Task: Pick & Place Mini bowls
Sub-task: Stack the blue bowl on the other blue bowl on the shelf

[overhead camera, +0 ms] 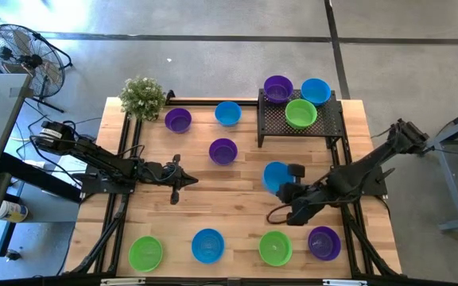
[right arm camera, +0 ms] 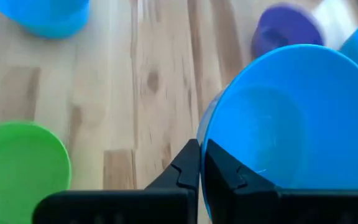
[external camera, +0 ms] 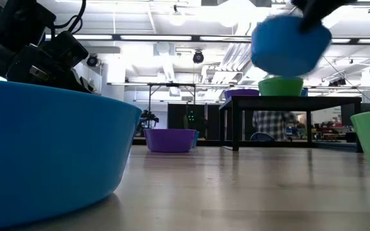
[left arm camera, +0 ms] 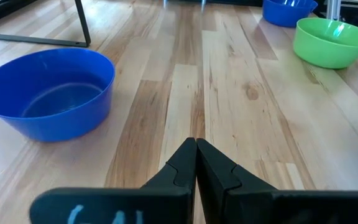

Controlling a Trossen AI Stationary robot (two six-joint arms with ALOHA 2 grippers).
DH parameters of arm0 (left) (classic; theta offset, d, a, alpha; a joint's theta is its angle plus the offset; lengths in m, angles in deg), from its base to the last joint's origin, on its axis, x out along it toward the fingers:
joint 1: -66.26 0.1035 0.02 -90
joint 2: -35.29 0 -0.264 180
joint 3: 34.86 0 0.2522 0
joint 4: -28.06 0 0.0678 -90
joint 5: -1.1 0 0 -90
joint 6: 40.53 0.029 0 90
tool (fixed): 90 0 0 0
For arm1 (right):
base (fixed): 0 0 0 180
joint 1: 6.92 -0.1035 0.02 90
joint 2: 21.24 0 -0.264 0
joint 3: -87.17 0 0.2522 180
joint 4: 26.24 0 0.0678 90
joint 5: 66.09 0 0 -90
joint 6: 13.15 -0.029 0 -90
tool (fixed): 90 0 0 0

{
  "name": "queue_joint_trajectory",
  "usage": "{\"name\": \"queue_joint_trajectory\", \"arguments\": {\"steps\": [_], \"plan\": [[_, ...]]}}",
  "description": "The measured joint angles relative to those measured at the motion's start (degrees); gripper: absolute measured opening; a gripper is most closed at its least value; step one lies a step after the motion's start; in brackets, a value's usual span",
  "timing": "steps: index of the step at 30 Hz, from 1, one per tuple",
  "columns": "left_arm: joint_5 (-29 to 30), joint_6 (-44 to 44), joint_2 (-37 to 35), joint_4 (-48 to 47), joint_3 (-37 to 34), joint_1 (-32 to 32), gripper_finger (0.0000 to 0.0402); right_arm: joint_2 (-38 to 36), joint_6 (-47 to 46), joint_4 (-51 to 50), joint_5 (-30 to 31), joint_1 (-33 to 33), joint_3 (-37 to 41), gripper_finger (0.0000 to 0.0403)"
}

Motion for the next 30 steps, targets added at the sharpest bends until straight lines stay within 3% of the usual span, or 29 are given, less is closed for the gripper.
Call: {"name": "queue_joint_trajectory", "arguments": {"steps": [10, 17, 23, 30], "plan": [[0.31, 3.92, -0.02, 1.55, 0.02, 0.01, 0.0005, 0.00, 2.52, -13.15, 6.30, 1.31, -14.43, 0.0005], [4.03, 3.79, -0.02, 2.64, 0.02, 0.27, 0.0005, 0.00, 2.48, -26.68, 9.56, 8.67, -25.26, 0.0003], [0.18, 3.57, -0.02, 6.47, 0.04, 5.61, 0.0005, 0.00, 4.76, -37.73, 8.74, 24.75, -32.11, 0.0005], [-4.74, 2.82, 0.76, 7.02, 0.04, 9.52, 0.0005, 0.00, 19.55, -35.50, -1.76, 50.16, -32.75, 0.0004]]}}
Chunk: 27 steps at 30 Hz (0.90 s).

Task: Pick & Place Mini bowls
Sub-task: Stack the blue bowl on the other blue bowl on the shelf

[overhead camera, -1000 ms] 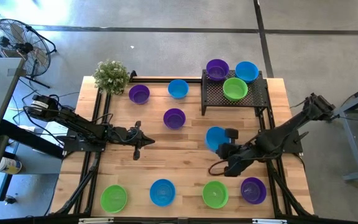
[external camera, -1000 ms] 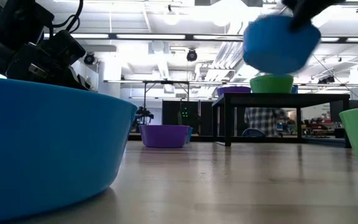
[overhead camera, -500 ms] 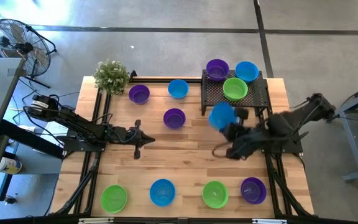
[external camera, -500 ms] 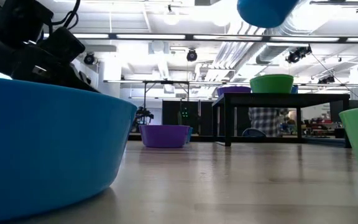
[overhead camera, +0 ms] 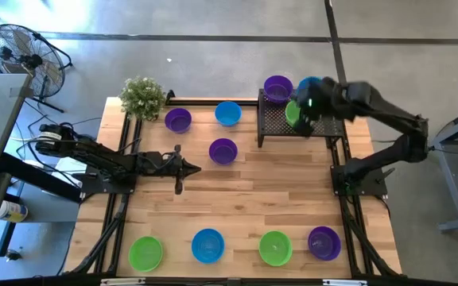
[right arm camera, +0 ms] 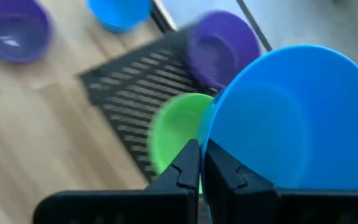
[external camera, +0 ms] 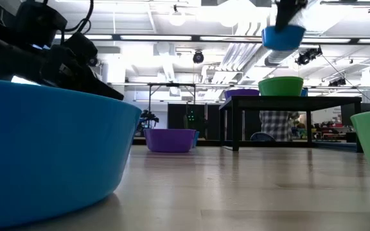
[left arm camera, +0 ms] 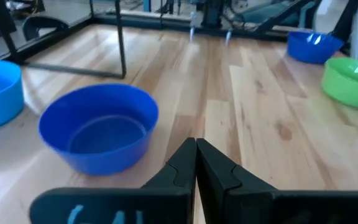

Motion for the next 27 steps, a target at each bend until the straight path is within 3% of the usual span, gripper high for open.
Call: {"name": "queue_joint_trajectory", "arguments": {"steps": [6, 12, 20, 27], "plan": [[0.02, -0.07, 0.18, -1.13, 0.00, -0.13, 0.0005, 0.01, 8.52, 2.46, -7.24, 16.08, 1.19, 0.0003], [0.04, -0.27, 0.20, -2.08, 0.00, -0.13, 0.0005, 0.11, 14.06, 5.01, -13.03, 25.95, 1.18, 0.0004], [0.06, -0.34, 0.20, -2.41, 0.00, -0.13, 0.0005, 3.35, 18.57, 7.08, -18.45, 34.18, 1.17, 0.0003], [0.08, -1.61, 0.20, -3.26, 0.00, -0.13, 0.0005, 8.90, 20.97, 8.27, -21.69, 35.85, 1.17, 0.0004]]}}
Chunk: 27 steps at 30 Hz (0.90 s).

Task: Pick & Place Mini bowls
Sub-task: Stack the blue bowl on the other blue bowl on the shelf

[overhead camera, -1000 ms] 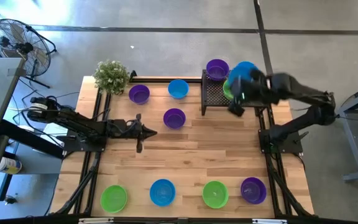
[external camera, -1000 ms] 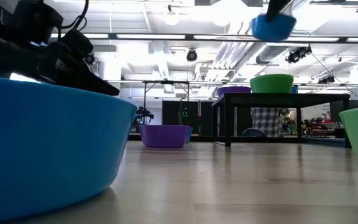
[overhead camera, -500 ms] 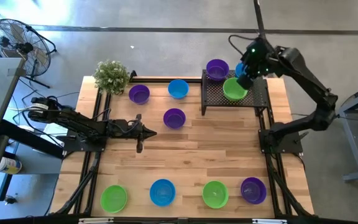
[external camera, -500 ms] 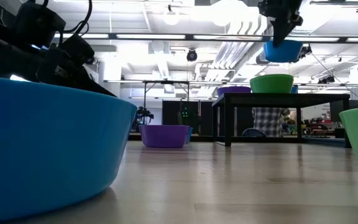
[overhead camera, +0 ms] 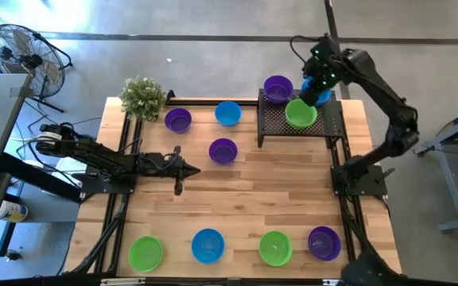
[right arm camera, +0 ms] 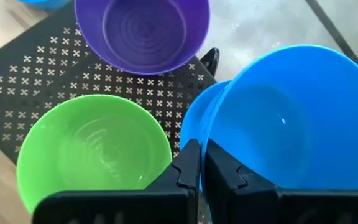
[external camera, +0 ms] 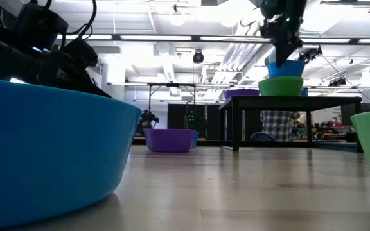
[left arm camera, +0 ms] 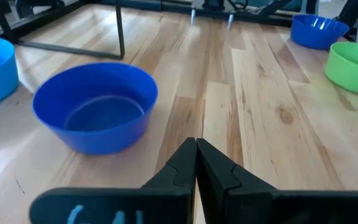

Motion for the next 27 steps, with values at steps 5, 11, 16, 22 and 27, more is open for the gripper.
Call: {"name": "queue_joint_trajectory", "arguments": {"steps": [5, 11, 16, 22, 27], "plan": [[0.02, -0.76, 0.02, -0.21, 0.00, 0.00, 0.0005, 2.94, 0.50, -0.17, 0.56, 0.15, 0.00, 0.0003], [0.04, -1.52, 0.02, -0.38, 0.00, 0.00, 0.0005, 3.69, -0.89, -1.25, 0.43, 1.85, 0.00, 0.0005], [0.04, -1.75, 0.02, -0.58, 0.00, 0.00, 0.0005, 3.59, -2.53, -0.87, 0.00, 3.06, 1.06, 0.0002], [0.04, -1.75, 0.02, -0.54, 0.00, 0.00, 0.0005, 3.67, -1.75, 4.95, -1.62, 4.05, 8.25, 0.0008], [0.11, -1.75, 0.02, -0.39, 0.00, 0.00, 0.0005, 3.67, -1.66, 6.15, -1.88, 4.22, 9.75, 0.0005]]}}
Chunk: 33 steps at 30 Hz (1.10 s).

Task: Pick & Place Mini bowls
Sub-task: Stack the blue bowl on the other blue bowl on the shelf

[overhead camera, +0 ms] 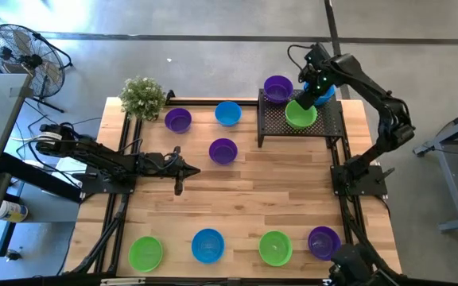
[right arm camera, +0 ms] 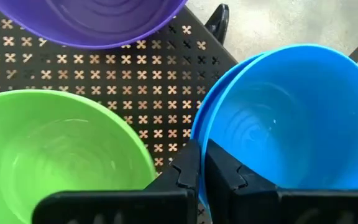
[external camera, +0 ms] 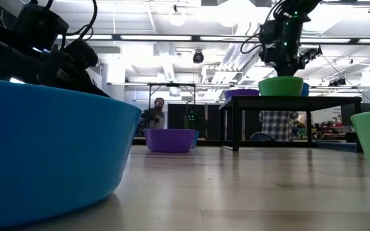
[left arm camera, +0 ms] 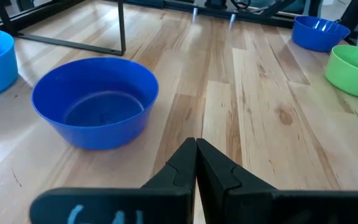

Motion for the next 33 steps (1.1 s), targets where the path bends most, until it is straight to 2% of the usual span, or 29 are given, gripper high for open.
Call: {"name": "queue_joint_trajectory", "arguments": {"steps": [6, 16, 21, 25, 30, 33], "plan": [[0.00, 0.00, 0.00, 0.00, 0.00, 0.00, 0.0005, -0.20, -0.87, -0.28, -0.05, -0.12, 0.00, 0.0018], [-0.01, 0.00, 0.00, -0.02, 0.00, 0.00, 0.0005, -2.72, -0.92, -0.31, 1.68, -1.79, -0.02, 0.0101], [-0.02, 0.00, 0.00, -0.02, 0.00, 0.00, 0.0005, -6.12, -0.67, 0.05, 1.47, -1.79, -0.06, 0.0120], [-0.02, 0.00, 0.00, -0.02, 0.00, 0.00, 0.0005, -6.91, -0.69, -0.39, 0.43, -1.79, -0.07, 0.0095], [-0.04, 0.00, 0.00, -0.47, 0.00, 0.00, 0.0005, -6.12, -0.85, -0.49, 0.44, -1.79, -0.07, 0.0018], [-0.04, 0.00, 0.00, -0.46, 0.00, 0.00, 0.0005, -6.05, -1.30, -0.47, 0.50, -1.81, -0.07, 0.0010]]}}
